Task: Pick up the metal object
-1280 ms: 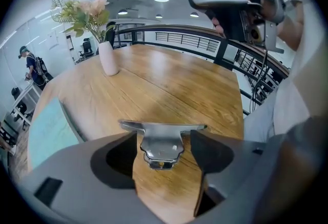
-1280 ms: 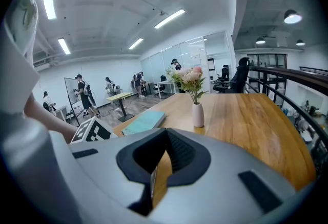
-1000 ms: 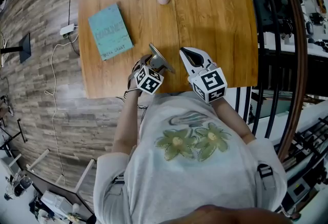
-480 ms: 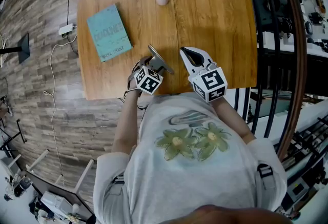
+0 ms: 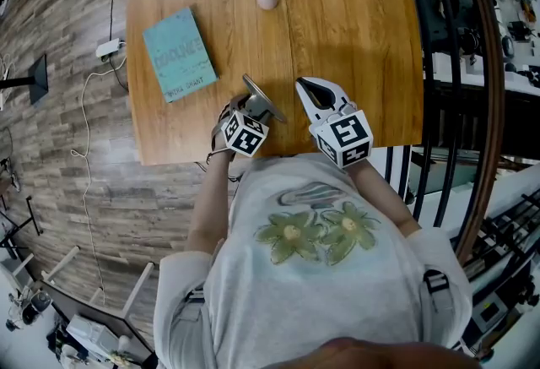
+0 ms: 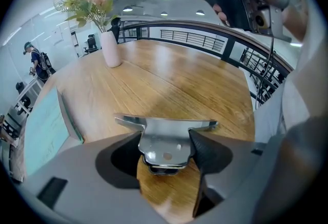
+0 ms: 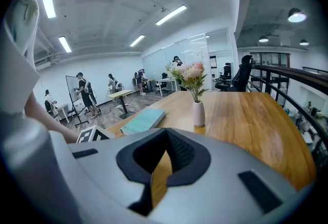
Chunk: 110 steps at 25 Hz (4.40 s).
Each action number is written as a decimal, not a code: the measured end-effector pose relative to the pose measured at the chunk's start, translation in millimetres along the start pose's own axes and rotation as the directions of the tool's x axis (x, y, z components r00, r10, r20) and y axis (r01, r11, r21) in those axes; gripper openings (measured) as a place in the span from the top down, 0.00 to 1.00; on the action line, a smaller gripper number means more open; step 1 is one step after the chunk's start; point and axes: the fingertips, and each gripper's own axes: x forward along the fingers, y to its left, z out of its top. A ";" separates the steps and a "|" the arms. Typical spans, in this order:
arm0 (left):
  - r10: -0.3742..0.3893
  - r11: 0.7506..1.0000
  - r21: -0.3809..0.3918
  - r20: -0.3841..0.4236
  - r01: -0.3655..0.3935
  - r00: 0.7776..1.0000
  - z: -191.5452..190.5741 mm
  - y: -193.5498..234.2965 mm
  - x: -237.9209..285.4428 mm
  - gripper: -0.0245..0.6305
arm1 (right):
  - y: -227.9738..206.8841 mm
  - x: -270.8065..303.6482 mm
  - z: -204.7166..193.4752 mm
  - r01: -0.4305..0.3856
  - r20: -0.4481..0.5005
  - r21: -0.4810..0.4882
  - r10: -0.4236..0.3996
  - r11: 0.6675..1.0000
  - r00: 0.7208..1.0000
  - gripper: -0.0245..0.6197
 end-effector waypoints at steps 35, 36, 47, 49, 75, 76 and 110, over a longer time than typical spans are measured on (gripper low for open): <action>0.083 0.996 -0.038 0.148 -0.078 0.985 72.8 36.7 -56.3 0.50 | -5.1 -7.5 2.6 0.015 0.020 0.003 -0.015 1.000 1.000 0.95; 0.088 0.996 -0.040 0.155 -0.082 0.984 74.8 37.6 -58.9 0.50 | -5.1 -7.9 2.2 0.017 0.021 0.004 -0.017 1.000 1.000 0.95; 0.118 0.992 -0.088 0.287 -0.096 0.951 108.1 45.7 -93.1 0.50 | -10.2 -13.2 1.3 0.048 0.034 0.006 -0.048 0.999 0.998 0.95; 0.122 0.991 -0.082 0.303 -0.101 0.945 113.2 44.7 -100.3 0.50 | -10.6 -14.8 2.3 0.052 0.038 0.005 -0.053 0.999 0.998 0.95; 0.127 0.992 -0.045 0.416 -0.120 0.901 152.0 36.5 -147.4 0.50 | -25.9 -18.3 12.5 0.088 0.063 0.008 -0.088 0.996 0.994 0.95; 0.127 0.992 -0.045 0.423 -0.119 0.897 154.2 35.8 -149.5 0.50 | -26.1 -18.8 12.4 0.088 0.064 0.009 -0.089 0.996 0.994 0.95; 0.121 0.993 -0.047 0.509 -0.112 0.852 180.2 33.8 -176.6 0.50 | -21.9 -20.1 13.7 0.073 0.054 -0.043 -0.071 0.996 0.996 0.95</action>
